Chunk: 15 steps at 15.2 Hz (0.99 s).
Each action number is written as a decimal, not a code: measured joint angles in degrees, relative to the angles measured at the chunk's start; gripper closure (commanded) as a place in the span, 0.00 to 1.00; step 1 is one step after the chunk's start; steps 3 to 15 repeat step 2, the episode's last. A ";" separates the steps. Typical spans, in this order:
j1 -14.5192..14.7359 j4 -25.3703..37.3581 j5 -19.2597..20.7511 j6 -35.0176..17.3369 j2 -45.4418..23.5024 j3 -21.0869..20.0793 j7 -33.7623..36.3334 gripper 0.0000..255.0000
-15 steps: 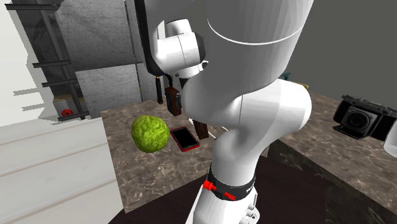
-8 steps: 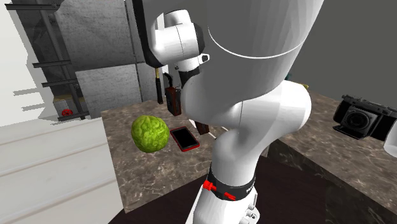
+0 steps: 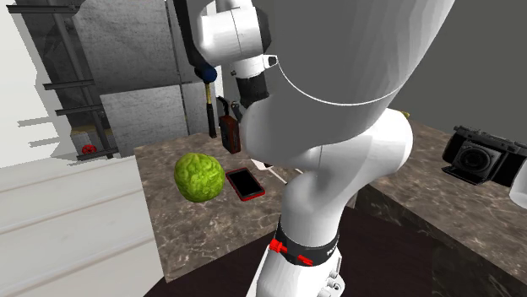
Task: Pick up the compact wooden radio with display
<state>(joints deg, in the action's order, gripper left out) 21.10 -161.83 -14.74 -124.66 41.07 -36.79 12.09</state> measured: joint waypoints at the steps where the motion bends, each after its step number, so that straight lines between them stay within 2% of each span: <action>1: 0.02 0.48 0.14 0.89 0.42 0.32 -0.12 1.00; 15: 0.01 0.74 0.26 1.43 0.70 0.57 -0.26 1.00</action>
